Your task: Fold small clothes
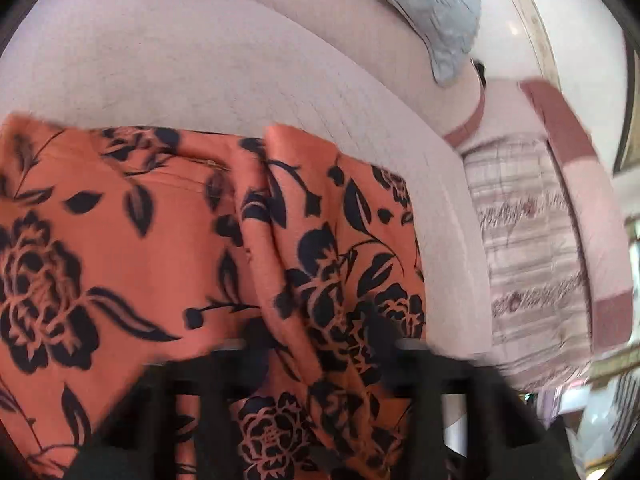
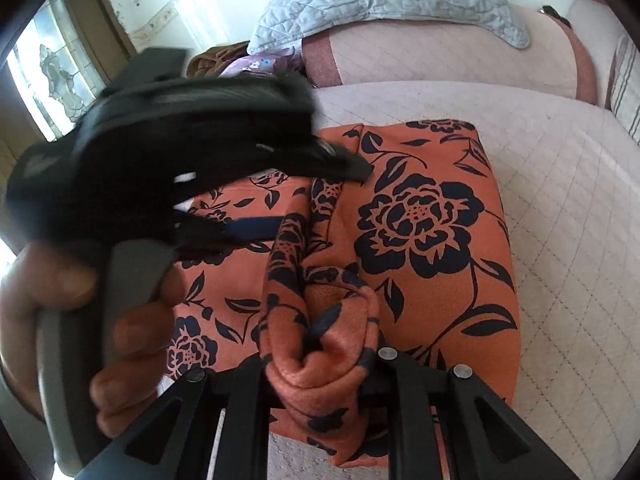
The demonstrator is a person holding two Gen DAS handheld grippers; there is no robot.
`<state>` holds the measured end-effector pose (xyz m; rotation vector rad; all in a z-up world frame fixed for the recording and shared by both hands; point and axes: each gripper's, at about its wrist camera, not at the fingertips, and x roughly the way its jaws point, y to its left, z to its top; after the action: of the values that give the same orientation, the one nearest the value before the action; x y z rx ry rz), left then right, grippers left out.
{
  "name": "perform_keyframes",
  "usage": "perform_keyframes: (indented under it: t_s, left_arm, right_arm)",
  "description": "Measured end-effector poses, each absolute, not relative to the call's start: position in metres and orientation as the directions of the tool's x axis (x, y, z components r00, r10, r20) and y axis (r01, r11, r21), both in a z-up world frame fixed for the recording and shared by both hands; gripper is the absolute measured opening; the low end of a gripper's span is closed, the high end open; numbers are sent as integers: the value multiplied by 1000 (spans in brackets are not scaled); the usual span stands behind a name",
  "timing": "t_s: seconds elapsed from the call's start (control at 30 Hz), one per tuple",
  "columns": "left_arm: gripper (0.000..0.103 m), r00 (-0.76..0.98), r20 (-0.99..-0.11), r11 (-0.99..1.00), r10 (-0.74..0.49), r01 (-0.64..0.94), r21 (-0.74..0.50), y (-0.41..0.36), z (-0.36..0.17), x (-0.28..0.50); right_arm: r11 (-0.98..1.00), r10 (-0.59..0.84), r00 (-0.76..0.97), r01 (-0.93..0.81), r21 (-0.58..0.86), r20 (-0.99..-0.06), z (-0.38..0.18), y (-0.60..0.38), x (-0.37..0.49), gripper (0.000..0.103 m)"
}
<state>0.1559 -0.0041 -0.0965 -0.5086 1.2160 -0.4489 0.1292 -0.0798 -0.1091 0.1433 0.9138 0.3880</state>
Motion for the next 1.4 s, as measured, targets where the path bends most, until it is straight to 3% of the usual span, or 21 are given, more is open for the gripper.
perform_keyframes:
  t_s: [0.07,0.27,0.33,0.43,0.53,0.77,0.87,0.93,1.03,1.2,1.33,1.4]
  left_arm:
    - [16,310,-753,809,-580,116,-576,-9,-84,152]
    - [16,476,-673,824,-566,321,-466,18,-20,127]
    - [16,458,-715,849,-528,261,-459,44,-41,132]
    - [16,319,-837,892,-445,77,-445,70,-110,154]
    - [16,345,-786,849,-514,72,-523,80,-109,150]
    - [16,502,-658,821,-562,243,-516,96,-32,127]
    - [16,451,-726,848,-520,165,-504,118,-68,138]
    - [16,362,-794,862,-488,57,-503,124,-116,151]
    - [16,407,-746,831,-527,62,-553,130,-108,142]
    - [16,471,-712,840,-521,135,-526,128,-73,135]
    - [18,366,-781,848,-506,48,-527,154,-121,144]
    - [19,372,-739,802,-562,26,-597,165,-128,144]
  right_arm:
    - [926,373,558,-270,264,-741,-107,-79,125,17]
    - [908,408,606,-344,238,-683,-62,-61,112,17]
    - [892,437,598,-387,234,-672,-55,-41,107,17]
    - [867,466,499,-423,264,-731,-89,-4,120,17]
    - [859,460,376,-416,297,-804,-135,22,133,17]
    - [847,495,484,-453,278,-721,-68,30,106,17]
    - [833,516,472,-471,290,-715,-64,45,99,17]
    - [831,502,399,-469,300,-767,-90,59,113,17]
    - [836,479,325,-453,311,-816,-119,64,126,17]
    - [821,517,381,-474,319,-766,-66,38,109,17]
    - [814,515,340,-482,324,-787,-82,51,104,21]
    - [816,507,282,-462,348,-815,-104,52,112,27]
